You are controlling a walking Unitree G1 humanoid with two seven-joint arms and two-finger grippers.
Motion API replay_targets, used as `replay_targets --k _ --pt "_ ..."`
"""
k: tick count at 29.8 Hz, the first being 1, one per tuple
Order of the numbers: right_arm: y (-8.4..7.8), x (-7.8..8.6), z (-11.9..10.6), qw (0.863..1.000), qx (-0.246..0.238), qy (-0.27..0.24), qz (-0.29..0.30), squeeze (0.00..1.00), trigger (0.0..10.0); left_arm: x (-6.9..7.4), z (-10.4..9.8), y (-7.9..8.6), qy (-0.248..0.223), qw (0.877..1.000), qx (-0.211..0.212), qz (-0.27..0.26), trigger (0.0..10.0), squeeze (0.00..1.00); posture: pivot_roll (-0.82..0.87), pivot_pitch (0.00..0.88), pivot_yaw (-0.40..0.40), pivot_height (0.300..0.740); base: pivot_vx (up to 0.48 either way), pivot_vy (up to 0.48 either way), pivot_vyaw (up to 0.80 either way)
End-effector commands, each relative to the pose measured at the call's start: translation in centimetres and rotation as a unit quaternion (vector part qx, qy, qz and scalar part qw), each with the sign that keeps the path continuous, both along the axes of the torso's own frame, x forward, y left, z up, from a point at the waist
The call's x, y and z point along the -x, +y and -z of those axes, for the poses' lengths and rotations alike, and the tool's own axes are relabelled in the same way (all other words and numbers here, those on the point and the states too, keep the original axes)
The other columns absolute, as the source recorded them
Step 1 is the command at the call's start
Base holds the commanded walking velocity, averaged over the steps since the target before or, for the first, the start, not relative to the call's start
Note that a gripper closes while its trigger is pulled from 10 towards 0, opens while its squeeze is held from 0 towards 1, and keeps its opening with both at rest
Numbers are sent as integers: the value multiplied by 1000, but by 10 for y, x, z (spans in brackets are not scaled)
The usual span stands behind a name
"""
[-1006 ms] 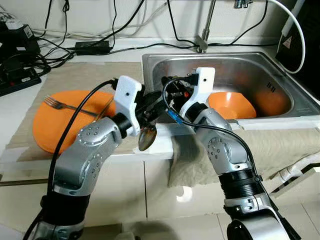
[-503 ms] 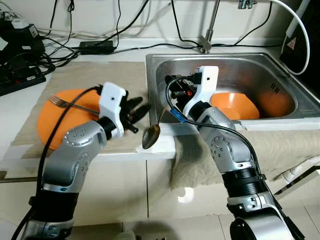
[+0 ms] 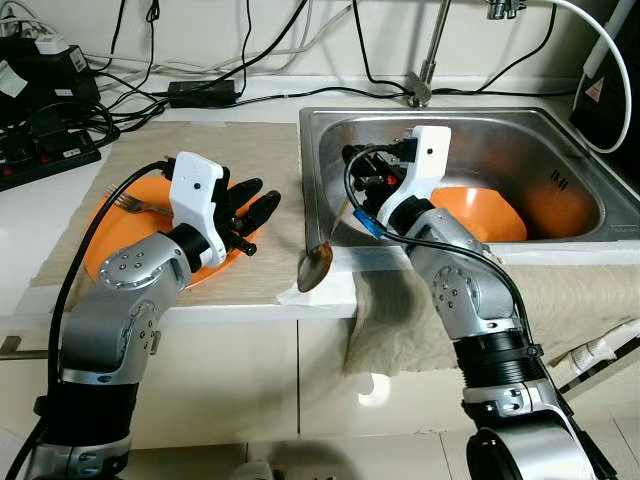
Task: Kitchen organization
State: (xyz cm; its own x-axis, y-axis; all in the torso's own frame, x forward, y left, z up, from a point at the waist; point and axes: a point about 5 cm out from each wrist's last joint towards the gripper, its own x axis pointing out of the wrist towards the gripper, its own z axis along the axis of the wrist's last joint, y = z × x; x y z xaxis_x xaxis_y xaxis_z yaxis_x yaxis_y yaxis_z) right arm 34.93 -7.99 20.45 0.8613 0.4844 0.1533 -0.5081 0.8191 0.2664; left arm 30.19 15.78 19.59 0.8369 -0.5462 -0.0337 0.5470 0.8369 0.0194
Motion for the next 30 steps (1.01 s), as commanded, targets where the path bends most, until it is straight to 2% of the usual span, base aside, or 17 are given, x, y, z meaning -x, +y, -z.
replay_targets --k 1,4,8,14,18,21,30 --pt "-17 -4 7 999 18 17 34 0 0 3 1 -6 3 1000 3 8 10000 0 85 25 8 740 0 0 0" --pt "-24 -8 0 999 0 6 49 0 0 4 4 -15 8 1000 11 20 10000 0 79 25 12 740 0 0 0" --pt "-30 -10 -6 998 -13 -2 64 0 0 5 6 -18 10 1000 12 23 10000 0 76 25 17 740 0 0 0" --pt "-39 -19 -28 995 -48 -34 80 0 0 5 6 -22 11 999 11 29 10000 0 77 20 20 740 0 0 0" --pt "-43 -23 -30 994 -49 -37 91 0 0 5 7 -23 11 999 12 30 10000 0 78 17 18 740 0 0 0" --pt "-56 -33 -31 990 -49 -36 129 0 0 6 8 -24 11 999 11 31 10000 0 79 14 14 740 0 0 0" --pt "-78 -46 -30 980 -29 -34 192 0 0 7 9 -26 11 999 11 32 10000 0 81 9 9 740 0 0 0"
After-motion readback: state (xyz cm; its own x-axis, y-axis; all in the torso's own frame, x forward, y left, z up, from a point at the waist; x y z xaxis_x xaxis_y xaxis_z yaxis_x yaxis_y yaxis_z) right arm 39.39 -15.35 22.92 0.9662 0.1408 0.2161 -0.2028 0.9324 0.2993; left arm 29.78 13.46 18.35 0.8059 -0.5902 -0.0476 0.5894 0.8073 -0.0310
